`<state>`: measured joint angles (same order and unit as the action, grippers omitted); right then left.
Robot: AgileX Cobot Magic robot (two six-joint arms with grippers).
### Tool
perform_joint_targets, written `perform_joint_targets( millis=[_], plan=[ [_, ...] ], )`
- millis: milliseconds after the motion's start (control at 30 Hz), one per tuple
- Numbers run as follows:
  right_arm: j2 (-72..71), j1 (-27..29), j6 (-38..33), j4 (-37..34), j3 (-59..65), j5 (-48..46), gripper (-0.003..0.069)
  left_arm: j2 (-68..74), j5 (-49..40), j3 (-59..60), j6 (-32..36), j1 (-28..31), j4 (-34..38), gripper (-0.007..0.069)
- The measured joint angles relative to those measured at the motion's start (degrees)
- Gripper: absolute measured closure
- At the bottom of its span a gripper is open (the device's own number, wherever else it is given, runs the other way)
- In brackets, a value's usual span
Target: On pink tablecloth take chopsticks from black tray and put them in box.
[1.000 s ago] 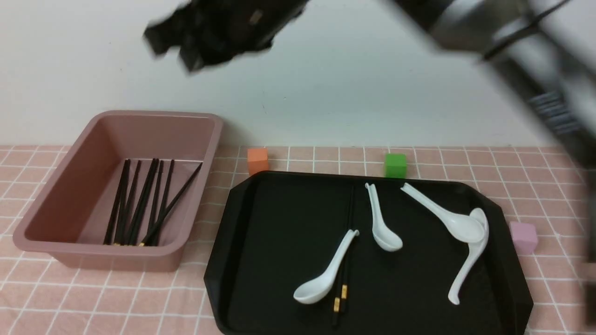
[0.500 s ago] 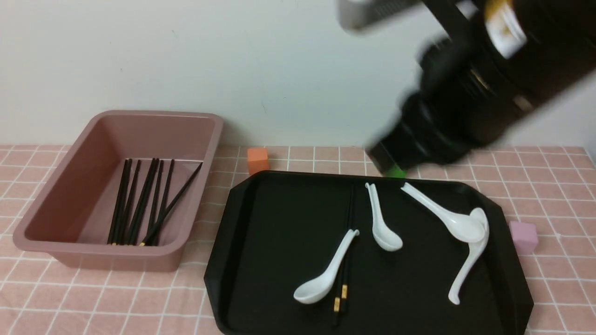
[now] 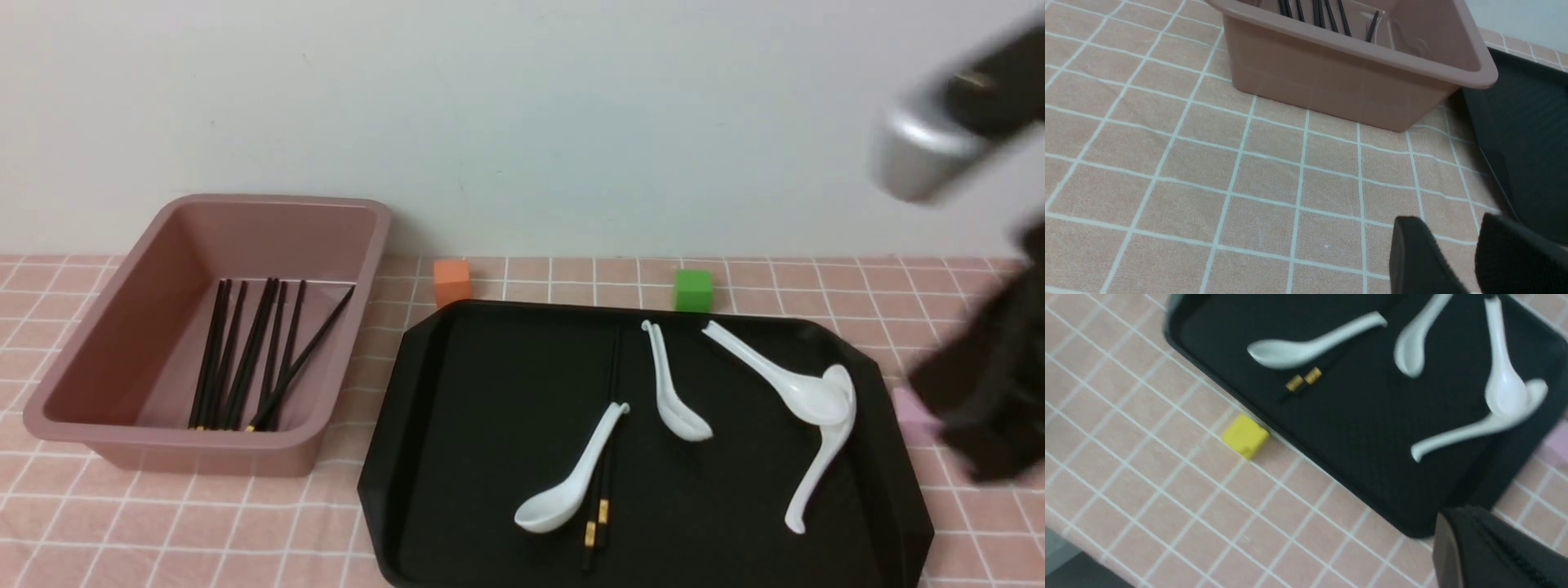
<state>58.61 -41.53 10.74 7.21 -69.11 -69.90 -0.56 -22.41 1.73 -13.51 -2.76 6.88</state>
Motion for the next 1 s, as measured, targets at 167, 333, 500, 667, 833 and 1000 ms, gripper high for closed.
perform_joint_targets(
  millis=[167,333,500,667,833,1000],
  plan=[
    [-17.89,12.03,-2.94,-2.37,23.2,15.19,0.0673,0.0,0.0,0.0,0.0,0.0,0.0,0.0386],
    [-39.14,23.93,-4.27,-2.89,48.71,34.38,0.0673,0.0,0.0,0.0,0.0,0.0,0.0,0.0386],
    [-53.91,32.66,-4.35,-0.68,64.68,45.87,0.0673,0.0,0.0,0.0,0.0,0.0,0.0,0.0386],
    [-59.16,34.63,-4.29,-1.23,69.92,47.6,0.0672,0.0,0.06,0.0,0.0,0.0,0.0,0.0386],
    [-59.15,34.63,-4.29,-2.05,69.92,47.55,0.0672,0.0,0.06,0.0,0.0,0.0,0.0,0.0386],
    [-59.15,34.52,-5.86,-4.83,69.92,47.55,0.0672,0.0,0.01,0.0,0.0,0.0,0.0,0.0386]
  ],
)
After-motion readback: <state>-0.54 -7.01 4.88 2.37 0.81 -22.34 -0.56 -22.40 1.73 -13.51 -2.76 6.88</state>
